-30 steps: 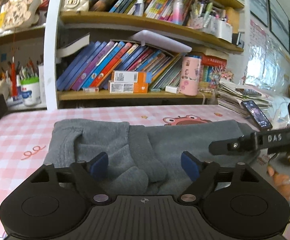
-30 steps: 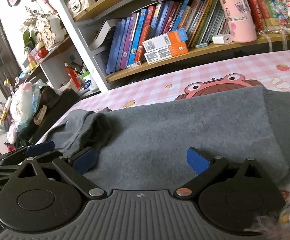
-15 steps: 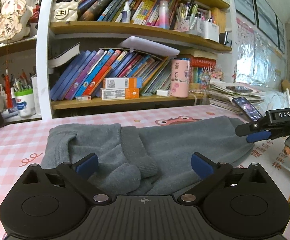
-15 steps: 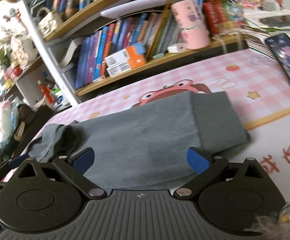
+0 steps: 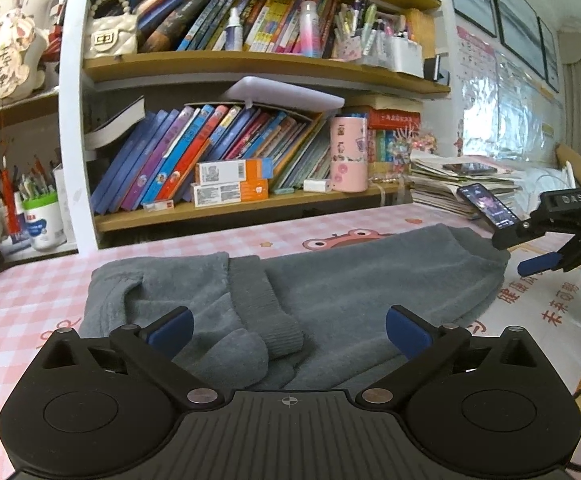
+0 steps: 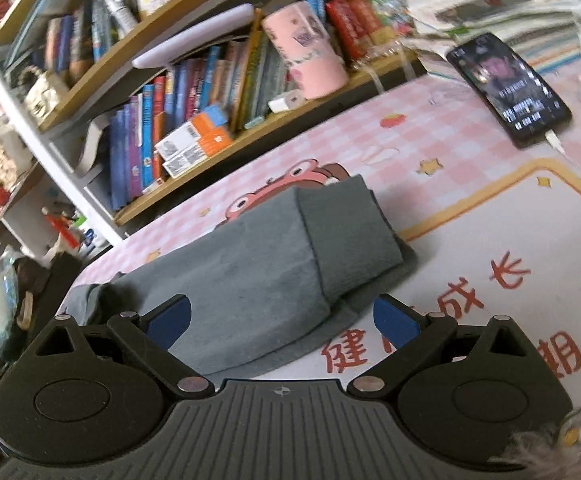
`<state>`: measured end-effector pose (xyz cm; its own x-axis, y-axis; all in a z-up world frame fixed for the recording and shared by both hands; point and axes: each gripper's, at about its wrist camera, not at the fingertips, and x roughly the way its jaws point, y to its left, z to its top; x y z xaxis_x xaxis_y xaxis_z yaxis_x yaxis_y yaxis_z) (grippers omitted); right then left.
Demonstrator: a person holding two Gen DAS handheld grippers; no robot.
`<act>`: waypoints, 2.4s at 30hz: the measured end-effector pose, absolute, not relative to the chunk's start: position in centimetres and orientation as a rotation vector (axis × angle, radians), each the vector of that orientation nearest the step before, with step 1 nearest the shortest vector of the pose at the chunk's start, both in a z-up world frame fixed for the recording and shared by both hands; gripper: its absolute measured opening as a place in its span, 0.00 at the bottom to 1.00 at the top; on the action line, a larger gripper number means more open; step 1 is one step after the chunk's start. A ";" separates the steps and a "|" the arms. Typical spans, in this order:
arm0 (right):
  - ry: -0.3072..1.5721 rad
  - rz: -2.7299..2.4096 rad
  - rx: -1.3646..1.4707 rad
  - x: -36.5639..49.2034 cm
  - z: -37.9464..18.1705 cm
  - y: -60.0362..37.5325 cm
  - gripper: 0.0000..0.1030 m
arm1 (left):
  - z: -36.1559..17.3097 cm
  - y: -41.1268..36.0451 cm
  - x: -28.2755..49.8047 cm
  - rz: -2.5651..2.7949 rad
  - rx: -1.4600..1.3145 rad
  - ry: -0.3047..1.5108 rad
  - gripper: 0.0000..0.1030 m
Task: Fold clothes
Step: 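Move the right tool to the sweatshirt hem end and grasp it, then lift the hem with the right tool, fold it over toward the collar, release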
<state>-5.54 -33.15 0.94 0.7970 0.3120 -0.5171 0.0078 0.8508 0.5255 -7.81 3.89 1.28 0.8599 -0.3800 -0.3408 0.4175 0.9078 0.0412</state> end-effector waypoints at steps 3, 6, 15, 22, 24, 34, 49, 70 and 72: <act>0.655 0.173 0.569 -5.0 0.5 -33.2 0.88 | 1.3 3.7 -7.9 -0.426 0.125 0.330 1.00; 0.669 0.164 0.586 -4.3 0.2 -33.0 0.80 | 1.3 3.5 -7.7 -0.433 0.137 0.349 1.00; 0.683 0.117 0.574 -2.8 -0.3 -33.0 0.75 | 1.0 2.6 -7.7 -0.468 0.184 0.372 1.00; 0.686 0.066 0.519 -1.9 -0.3 -32.6 0.48 | 1.0 2.8 -7.4 -0.477 0.162 0.385 1.00; 0.676 0.032 0.494 -1.7 -0.4 -32.6 0.30 | 1.0 2.9 -7.3 -0.474 0.153 0.393 1.00; 0.505 0.206 0.616 -2.5 1.3 -33.5 0.20 | 0.9 3.0 -7.1 -0.479 0.143 0.402 1.00; 0.650 0.066 0.654 -1.1 -1.6 -33.6 0.35 | 0.9 3.0 -6.8 -0.476 0.135 0.422 1.00; 0.538 -0.054 0.554 -2.8 -1.1 -37.5 0.19 | 1.2 2.8 -7.7 -0.591 0.133 0.378 1.00; 0.529 -0.079 0.531 -2.8 -1.0 -37.6 0.19 | 1.4 3.1 -8.2 -0.628 0.115 0.338 1.00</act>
<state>-2.83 -37.64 -0.99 0.8635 0.0625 -0.5004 0.2057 0.8624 0.4626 -8.23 3.08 1.38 0.7568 -0.5559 -0.3438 0.5931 0.8051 0.0039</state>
